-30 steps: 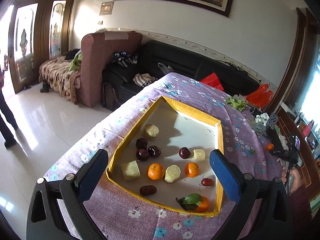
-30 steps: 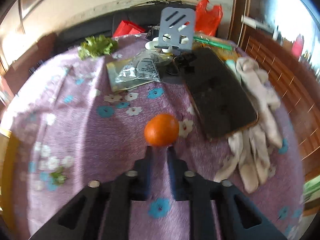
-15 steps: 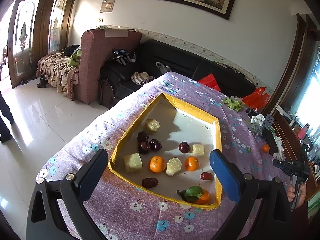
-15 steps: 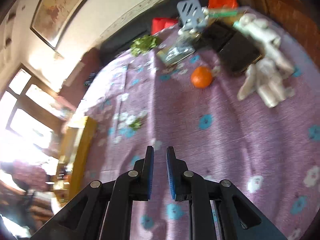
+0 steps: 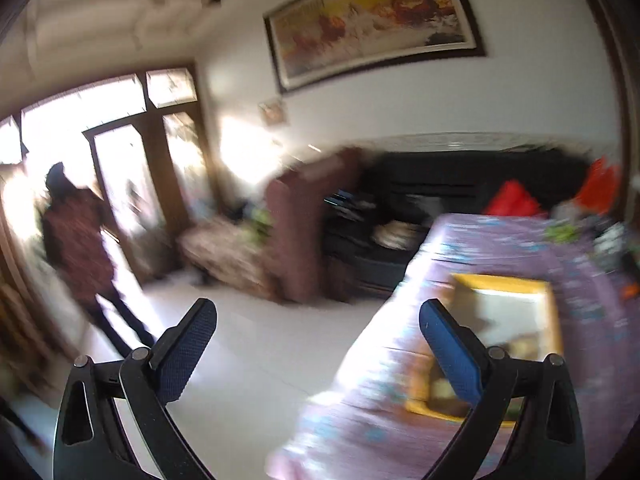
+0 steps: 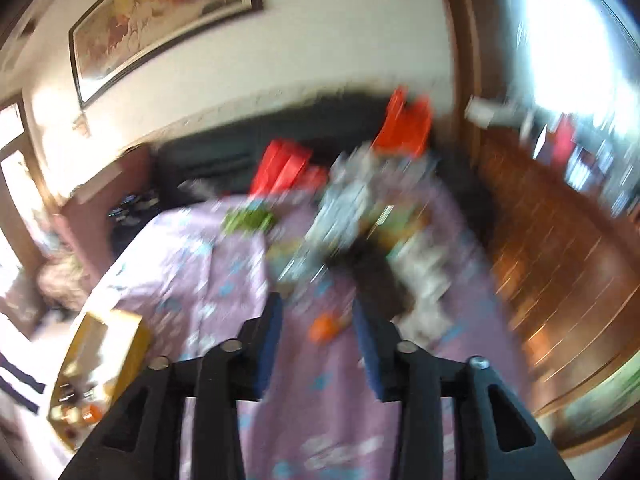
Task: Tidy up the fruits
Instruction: 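Reach the right tool to the loose mandarin by the phone and grasp it, then carry the mandarin in the right tool over the box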
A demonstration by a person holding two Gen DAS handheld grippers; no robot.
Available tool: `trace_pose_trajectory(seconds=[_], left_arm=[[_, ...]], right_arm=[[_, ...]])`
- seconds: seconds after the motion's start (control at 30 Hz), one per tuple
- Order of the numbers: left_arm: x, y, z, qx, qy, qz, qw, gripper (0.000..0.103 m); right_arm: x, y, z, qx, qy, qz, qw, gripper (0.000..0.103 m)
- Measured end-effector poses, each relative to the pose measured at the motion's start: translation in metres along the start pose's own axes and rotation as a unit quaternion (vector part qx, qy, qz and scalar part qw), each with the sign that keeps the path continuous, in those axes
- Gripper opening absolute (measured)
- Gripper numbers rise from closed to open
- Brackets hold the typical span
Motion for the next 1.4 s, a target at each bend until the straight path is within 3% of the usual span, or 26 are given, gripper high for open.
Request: trace_pose_trajectory(seconds=[0.03, 0.1, 0.17, 0.2, 0.27, 0.37, 0.5, 0.6, 0.83, 1.0, 1.1, 1.27, 1.4], left_arm=[[0.005, -0.005, -0.004, 0.035, 0.012, 0.025, 0.999, 0.102], [0.014, -0.01, -0.011, 0.099, 0.04, 0.067, 0.992, 0.103], [0.013, -0.008, -0.009, 0.097, 0.04, 0.065, 0.9924, 0.103], [0.01, -0.005, -0.005, 0.075, 0.028, 0.054, 0.9953, 0.103], [-0.001, 0.01, 0.006, -0.013, -0.007, 0.015, 0.9998, 0.103], [-0.025, 0.05, 0.022, -0.145, -0.058, -0.033, 0.9872, 0.103], [-0.045, 0.087, 0.031, -0.227, -0.084, -0.068, 0.9681, 0.103], [-0.056, 0.108, 0.033, -0.263, -0.094, -0.08, 0.9568, 0.103], [-0.067, 0.132, 0.053, -0.277, -0.121, -0.107, 0.9472, 0.103], [-0.079, 0.147, 0.069, -0.273, -0.159, -0.111, 0.9423, 0.103], [-0.082, 0.149, 0.07, -0.269, -0.161, -0.108, 0.9433, 0.103], [-0.081, 0.151, 0.063, -0.266, -0.149, -0.101, 0.9471, 0.103], [-0.079, 0.15, 0.057, -0.256, -0.138, -0.085, 0.953, 0.103]], right_arm=[[0.018, 0.002, -0.012, -0.023, 0.016, -0.017, 0.999, 0.061], [0.048, 0.004, -0.028, -0.051, 0.037, -0.039, 0.997, 0.068], [0.068, 0.007, -0.033, -0.078, 0.049, -0.048, 0.995, 0.072], [0.073, 0.01, -0.033, -0.09, 0.052, -0.049, 0.993, 0.076], [0.072, 0.015, -0.019, -0.091, 0.038, -0.041, 0.994, 0.079], [0.042, 0.022, 0.025, -0.054, -0.013, -0.005, 0.998, 0.078], [-0.024, 0.019, 0.103, 0.006, -0.092, 0.042, 0.995, 0.057], [-0.06, 0.011, 0.15, 0.022, -0.132, 0.067, 0.989, 0.054], [-0.089, 0.006, 0.212, -0.021, -0.162, 0.039, 0.986, 0.054], [-0.099, 0.0, 0.227, -0.035, -0.17, 0.017, 0.985, 0.055], [-0.101, -0.004, 0.227, -0.033, -0.167, 0.016, 0.985, 0.04], [-0.106, -0.008, 0.215, -0.016, -0.169, 0.026, 0.985, 0.039], [-0.117, -0.017, 0.19, 0.023, -0.171, 0.041, 0.984, 0.039]])
Point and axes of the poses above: each gripper's, at about its wrist camera, not at the fingertips, and z roughly the way its jaws point, y to its right, x to its top, the point moved 6 cm from there along z, roughly the way its jaws point
